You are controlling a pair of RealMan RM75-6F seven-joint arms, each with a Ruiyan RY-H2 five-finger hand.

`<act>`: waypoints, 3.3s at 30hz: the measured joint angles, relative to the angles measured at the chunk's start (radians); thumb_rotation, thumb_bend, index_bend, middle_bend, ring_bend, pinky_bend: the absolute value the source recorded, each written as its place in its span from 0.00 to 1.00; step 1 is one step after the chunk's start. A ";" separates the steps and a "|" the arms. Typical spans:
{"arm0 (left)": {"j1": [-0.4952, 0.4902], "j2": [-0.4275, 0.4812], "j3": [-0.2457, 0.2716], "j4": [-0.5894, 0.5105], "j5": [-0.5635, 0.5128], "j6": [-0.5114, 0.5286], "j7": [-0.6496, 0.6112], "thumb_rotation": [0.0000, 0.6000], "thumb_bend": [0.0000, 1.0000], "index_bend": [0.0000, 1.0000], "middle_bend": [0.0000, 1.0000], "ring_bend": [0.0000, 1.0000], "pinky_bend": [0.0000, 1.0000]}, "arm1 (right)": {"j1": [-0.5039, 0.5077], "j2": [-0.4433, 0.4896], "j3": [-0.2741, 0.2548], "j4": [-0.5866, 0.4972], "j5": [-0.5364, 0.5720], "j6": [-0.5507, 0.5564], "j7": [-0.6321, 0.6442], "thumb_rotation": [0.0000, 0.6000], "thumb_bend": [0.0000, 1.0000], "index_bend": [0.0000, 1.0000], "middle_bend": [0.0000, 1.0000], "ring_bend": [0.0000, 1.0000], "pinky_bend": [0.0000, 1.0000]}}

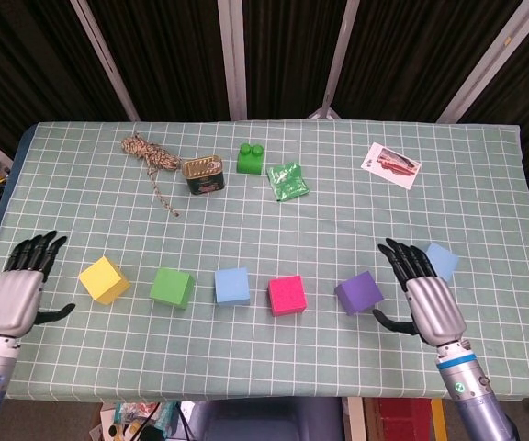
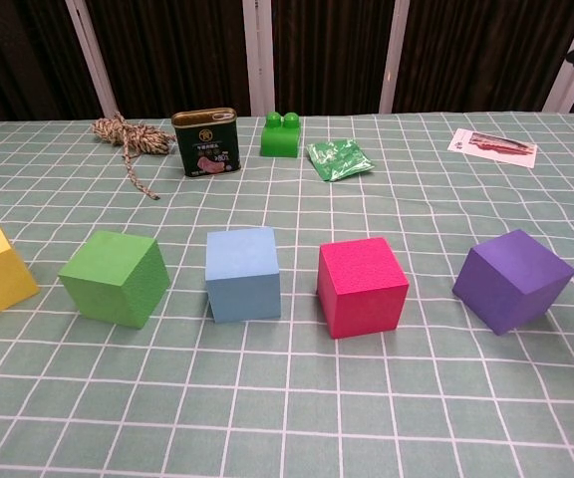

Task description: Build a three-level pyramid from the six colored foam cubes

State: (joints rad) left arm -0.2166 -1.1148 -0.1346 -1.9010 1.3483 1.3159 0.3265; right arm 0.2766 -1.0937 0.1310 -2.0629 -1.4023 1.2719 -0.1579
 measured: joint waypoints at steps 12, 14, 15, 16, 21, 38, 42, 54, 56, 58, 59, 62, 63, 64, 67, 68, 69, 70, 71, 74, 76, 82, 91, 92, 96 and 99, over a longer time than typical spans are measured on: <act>-0.182 -0.155 -0.070 -0.073 -0.233 -0.126 0.260 1.00 0.09 0.00 0.05 0.00 0.01 | -0.007 -0.004 0.044 0.024 0.053 0.063 -0.019 1.00 0.25 0.00 0.00 0.00 0.00; -0.213 -0.191 -0.080 -0.074 -0.279 -0.138 0.298 1.00 0.09 0.00 0.06 0.00 0.01 | -0.008 -0.001 0.053 0.022 0.061 0.071 -0.013 1.00 0.25 0.00 0.00 0.00 0.00; -0.226 -0.207 -0.085 -0.075 -0.298 -0.144 0.313 1.00 0.09 0.00 0.07 0.00 0.01 | -0.008 0.001 0.055 0.020 0.062 0.073 -0.011 1.00 0.25 0.00 0.00 0.00 0.00; -0.244 -0.227 -0.090 -0.075 -0.324 -0.150 0.333 1.00 0.10 0.00 0.08 0.00 0.01 | -0.009 0.004 0.056 0.018 0.064 0.074 -0.009 1.00 0.25 0.00 0.00 0.00 0.00; -0.327 -0.322 -0.112 -0.075 -0.434 -0.158 0.427 1.00 0.15 0.00 0.11 0.00 0.01 | -0.010 0.012 0.057 0.012 0.070 0.075 0.004 1.00 0.25 0.00 0.00 0.00 0.00; -0.489 -0.530 -0.136 -0.035 -0.632 -0.082 0.552 1.00 0.23 0.00 0.18 0.00 0.01 | -0.018 0.022 0.050 -0.005 0.049 0.090 0.046 1.00 0.25 0.00 0.00 0.00 0.00; -0.517 -0.568 -0.145 -0.003 -0.669 -0.070 0.557 1.00 0.26 0.02 0.21 0.00 0.02 | -0.020 0.023 0.050 -0.005 0.044 0.093 0.063 1.00 0.25 0.00 0.00 0.00 0.00; -0.571 -0.640 -0.148 0.079 -0.709 -0.065 0.538 1.00 0.38 0.06 0.27 0.00 0.03 | -0.024 0.030 0.038 -0.014 0.033 0.088 0.086 1.00 0.25 0.00 0.00 0.00 0.00; -0.576 -0.648 -0.147 0.093 -0.711 -0.066 0.534 1.00 0.42 0.07 0.28 0.00 0.03 | -0.024 0.031 0.038 -0.016 0.033 0.088 0.089 1.00 0.25 0.00 0.00 0.00 0.00; -0.583 -0.654 -0.143 0.109 -0.711 -0.067 0.532 1.00 0.45 0.08 0.29 0.00 0.03 | -0.024 0.032 0.039 -0.017 0.034 0.087 0.092 1.00 0.25 0.00 0.00 0.00 0.00; -0.586 -0.657 -0.142 0.116 -0.710 -0.067 0.531 1.00 0.46 0.08 0.30 0.00 0.04 | -0.024 0.032 0.039 -0.017 0.034 0.087 0.094 1.00 0.25 0.00 0.00 0.00 0.00; -0.593 -0.663 -0.141 0.131 -0.703 -0.070 0.519 1.00 0.50 0.09 0.31 0.00 0.04 | -0.023 0.033 0.040 -0.017 0.036 0.086 0.099 1.00 0.25 0.00 0.00 0.00 0.00; -0.595 -0.664 -0.141 0.137 -0.700 -0.072 0.516 1.00 0.51 0.09 0.31 0.01 0.04 | -0.023 0.032 0.040 -0.016 0.037 0.086 0.101 1.00 0.25 0.00 0.00 0.00 0.00; -0.599 -0.664 -0.141 0.145 -0.697 -0.077 0.514 1.00 0.51 0.10 0.32 0.01 0.04 | -0.022 0.032 0.041 -0.015 0.038 0.086 0.102 1.00 0.25 0.00 0.00 0.00 0.00; -0.612 -0.663 -0.144 0.165 -0.693 -0.088 0.512 1.00 0.52 0.10 0.32 0.02 0.04 | -0.021 0.032 0.042 -0.014 0.043 0.083 0.105 1.00 0.25 0.00 0.00 0.00 0.00; -0.616 -0.662 -0.146 0.170 -0.692 -0.091 0.511 1.00 0.52 0.10 0.32 0.02 0.04 | -0.020 0.032 0.043 -0.014 0.045 0.083 0.105 1.00 0.25 0.00 0.00 0.00 0.00; -0.621 -0.660 -0.148 0.175 -0.690 -0.095 0.510 1.00 0.52 0.10 0.32 0.02 0.04 | -0.019 0.032 0.044 -0.013 0.046 0.083 0.106 1.00 0.25 0.00 0.00 0.00 0.00; -0.624 -0.657 -0.149 0.177 -0.689 -0.098 0.509 1.00 0.52 0.10 0.32 0.02 0.04 | -0.019 0.032 0.044 -0.013 0.047 0.082 0.106 1.00 0.25 0.00 0.00 0.00 0.00; -0.626 -0.654 -0.151 0.178 -0.686 -0.100 0.507 1.00 0.52 0.10 0.32 0.02 0.04 | -0.019 0.032 0.045 -0.012 0.048 0.082 0.106 1.00 0.25 0.00 0.00 0.00 0.00; -0.635 -0.642 -0.152 0.183 -0.679 -0.108 0.507 1.00 0.52 0.10 0.32 0.02 0.04 | -0.017 0.032 0.047 -0.010 0.054 0.080 0.106 1.00 0.25 0.00 0.00 0.00 0.00; -0.644 -0.630 -0.152 0.189 -0.673 -0.117 0.511 1.00 0.52 0.10 0.32 0.02 0.04 | -0.016 0.032 0.048 -0.008 0.060 0.078 0.106 1.00 0.25 0.00 0.00 0.00 0.00; -0.667 -0.614 -0.162 0.220 -0.672 -0.138 0.509 1.00 0.52 0.10 0.32 0.02 0.04 | -0.011 0.028 0.048 -0.005 0.066 0.073 0.101 1.00 0.25 0.00 0.00 0.00 0.00; -0.685 -0.619 -0.169 0.281 -0.693 -0.184 0.460 1.00 0.51 0.10 0.32 0.02 0.04 | -0.009 0.024 0.047 -0.001 0.067 0.072 0.096 1.00 0.25 0.00 0.00 0.00 0.00; -0.686 -0.620 -0.169 0.284 -0.695 -0.188 0.454 1.00 0.51 0.10 0.32 0.02 0.04 | -0.008 0.024 0.047 -0.001 0.068 0.072 0.096 1.00 0.25 0.00 0.00 0.00 0.00; -0.694 -0.621 -0.162 0.305 -0.696 -0.202 0.446 1.00 0.50 0.10 0.30 0.02 0.04 | -0.006 0.022 0.047 0.002 0.072 0.069 0.094 1.00 0.25 0.00 0.00 0.00 0.00; -0.701 -0.620 -0.151 0.310 -0.697 -0.207 0.450 1.00 0.49 0.09 0.29 0.02 0.04 | -0.005 0.019 0.046 0.004 0.075 0.065 0.093 1.00 0.25 0.00 0.00 0.00 0.00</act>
State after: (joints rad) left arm -0.9177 -1.7349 -0.2860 -1.5907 0.6516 1.1085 0.7766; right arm 0.2720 -1.0745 0.1765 -2.0589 -1.3269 1.3372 -0.0652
